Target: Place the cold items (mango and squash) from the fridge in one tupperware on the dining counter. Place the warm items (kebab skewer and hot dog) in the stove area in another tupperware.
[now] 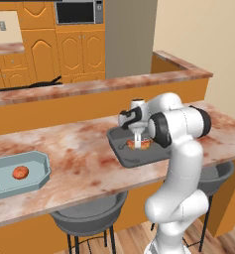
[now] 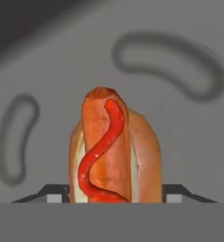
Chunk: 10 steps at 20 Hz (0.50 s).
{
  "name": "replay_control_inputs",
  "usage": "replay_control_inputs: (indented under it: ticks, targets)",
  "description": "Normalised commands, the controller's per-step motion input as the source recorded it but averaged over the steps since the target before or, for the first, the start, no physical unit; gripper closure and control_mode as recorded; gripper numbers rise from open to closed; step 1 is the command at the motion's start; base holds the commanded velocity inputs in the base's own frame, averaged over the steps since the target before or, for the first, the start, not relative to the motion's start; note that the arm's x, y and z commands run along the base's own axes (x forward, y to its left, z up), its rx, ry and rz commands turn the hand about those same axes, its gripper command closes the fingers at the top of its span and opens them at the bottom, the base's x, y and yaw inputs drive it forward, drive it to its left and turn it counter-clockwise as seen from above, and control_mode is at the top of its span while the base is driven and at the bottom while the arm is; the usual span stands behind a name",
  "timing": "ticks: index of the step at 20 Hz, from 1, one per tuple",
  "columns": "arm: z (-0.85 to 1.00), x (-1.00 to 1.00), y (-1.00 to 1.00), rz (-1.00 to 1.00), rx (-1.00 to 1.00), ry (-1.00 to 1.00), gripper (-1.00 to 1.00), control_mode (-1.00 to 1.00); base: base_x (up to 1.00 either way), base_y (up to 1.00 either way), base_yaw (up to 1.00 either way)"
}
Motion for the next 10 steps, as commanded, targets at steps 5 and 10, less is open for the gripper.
replay_control_inputs:
  ticks: [5,10]
  targets:
    - [0.71,-0.29,0.00,-0.03,0.00,0.00,-1.00,-1.00,0.00,0.00,0.00]
    - [0.99,-0.77,0.00,-0.18,-0.02,-0.06,-1.00,-1.00,0.00,0.00,0.00]
